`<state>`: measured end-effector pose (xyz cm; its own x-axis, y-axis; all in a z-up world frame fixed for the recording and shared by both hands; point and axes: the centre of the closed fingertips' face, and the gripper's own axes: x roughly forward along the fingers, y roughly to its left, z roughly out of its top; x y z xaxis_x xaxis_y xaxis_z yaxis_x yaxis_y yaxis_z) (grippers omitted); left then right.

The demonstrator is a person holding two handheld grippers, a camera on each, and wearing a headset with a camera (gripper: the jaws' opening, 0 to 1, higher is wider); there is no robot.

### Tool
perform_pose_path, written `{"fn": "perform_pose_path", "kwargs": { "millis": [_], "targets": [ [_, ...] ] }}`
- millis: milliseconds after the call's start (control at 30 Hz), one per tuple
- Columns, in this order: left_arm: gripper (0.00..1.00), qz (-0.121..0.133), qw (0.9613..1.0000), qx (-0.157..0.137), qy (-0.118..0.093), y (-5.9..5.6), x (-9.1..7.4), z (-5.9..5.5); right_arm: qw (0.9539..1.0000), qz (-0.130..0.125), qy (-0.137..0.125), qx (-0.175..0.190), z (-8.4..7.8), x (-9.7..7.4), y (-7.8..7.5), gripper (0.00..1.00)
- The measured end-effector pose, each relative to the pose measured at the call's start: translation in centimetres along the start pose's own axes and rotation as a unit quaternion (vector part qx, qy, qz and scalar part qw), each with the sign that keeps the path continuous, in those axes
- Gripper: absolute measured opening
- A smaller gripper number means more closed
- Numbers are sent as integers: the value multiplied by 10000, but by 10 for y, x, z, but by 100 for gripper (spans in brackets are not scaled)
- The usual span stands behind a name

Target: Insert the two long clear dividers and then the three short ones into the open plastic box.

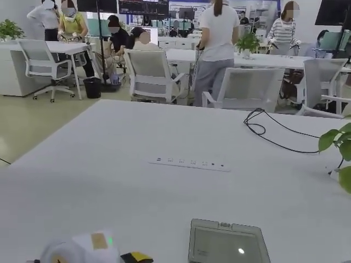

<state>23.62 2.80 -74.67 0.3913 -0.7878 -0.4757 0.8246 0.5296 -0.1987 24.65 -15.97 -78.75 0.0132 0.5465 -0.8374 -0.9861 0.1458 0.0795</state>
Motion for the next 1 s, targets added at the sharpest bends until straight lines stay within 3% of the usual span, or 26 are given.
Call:
{"fn": "perform_pose_path", "kwargs": {
  "millis": [100, 267, 500, 833, 1000],
  "targets": [
    [100, -11, 10000, 11, -1, 1, 0, 0, 9990, 66, 343, -287, -13, 8, 0, 67],
    [100, -40, 10000, -9, 26, 1, 1, -4, 9952, 140, 677, -692, -28, 22, -1, 59],
    [100, -36, 10000, -49, -2, 1, 0, -4, 9917, 237, 911, -874, -38, 34, -3, 49],
    [100, -23, 9999, -103, -56, 3, 0, -3, 9828, 376, 1347, -1207, -54, 46, -5, 46],
    [100, -18, 9999, -140, -59, 4, 0, -4, 9809, 298, 1380, -1337, -54, 46, -10, 42]
  ]
}}
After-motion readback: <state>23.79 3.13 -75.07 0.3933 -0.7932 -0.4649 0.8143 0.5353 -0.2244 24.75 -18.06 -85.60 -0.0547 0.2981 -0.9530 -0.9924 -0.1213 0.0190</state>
